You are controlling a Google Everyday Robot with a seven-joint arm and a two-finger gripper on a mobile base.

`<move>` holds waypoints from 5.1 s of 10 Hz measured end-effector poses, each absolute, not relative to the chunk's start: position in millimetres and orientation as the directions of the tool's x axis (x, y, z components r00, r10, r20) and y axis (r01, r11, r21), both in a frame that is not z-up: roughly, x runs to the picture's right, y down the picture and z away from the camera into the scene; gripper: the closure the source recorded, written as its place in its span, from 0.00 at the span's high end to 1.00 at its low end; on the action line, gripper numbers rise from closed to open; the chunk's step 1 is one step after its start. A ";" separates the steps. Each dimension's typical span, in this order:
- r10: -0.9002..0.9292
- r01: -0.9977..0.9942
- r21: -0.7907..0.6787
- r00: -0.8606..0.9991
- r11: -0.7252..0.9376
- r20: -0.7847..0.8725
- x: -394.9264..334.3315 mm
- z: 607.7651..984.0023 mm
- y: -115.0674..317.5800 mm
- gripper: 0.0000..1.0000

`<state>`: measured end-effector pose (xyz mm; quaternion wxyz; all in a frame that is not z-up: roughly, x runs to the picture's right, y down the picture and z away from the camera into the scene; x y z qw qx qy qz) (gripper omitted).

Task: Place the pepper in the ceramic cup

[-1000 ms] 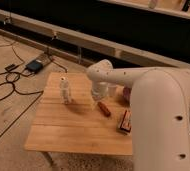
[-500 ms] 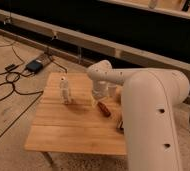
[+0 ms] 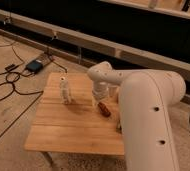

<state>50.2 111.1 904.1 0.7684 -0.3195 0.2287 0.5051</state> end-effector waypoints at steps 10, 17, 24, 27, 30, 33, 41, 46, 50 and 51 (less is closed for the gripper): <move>0.613 -0.937 -0.253 0.348 0.240 -0.709 54.9 910.3 121.7 0.20; 0.783 -0.938 -0.224 0.345 0.265 -0.517 -2.2 857.4 13.9 0.00; 0.950 -0.978 -0.091 0.202 0.186 -0.237 33.9 845.8 -86.3 0.00; 0.983 -0.995 -0.013 0.104 0.103 -0.150 70.2 852.2 -106.0 0.00; 0.996 -0.997 0.060 0.034 0.038 -0.079 103.0 857.4 -118.8 0.00; 0.998 -0.995 0.098 0.003 0.008 -0.055 115.8 871.4 -106.2 0.00; 0.999 -0.990 0.138 -0.006 0.000 -0.039 122.1 894.5 -87.0 0.03; 0.999 -0.988 0.153 -0.001 0.004 -0.033 120.8 898.0 -83.5 0.52; 1.000 -0.984 0.176 -0.002 0.002 -0.021 123.4 897.6 -82.8 0.80; 1.000 -0.984 0.179 -0.002 0.002 -0.022 122.8 898.7 -80.5 0.80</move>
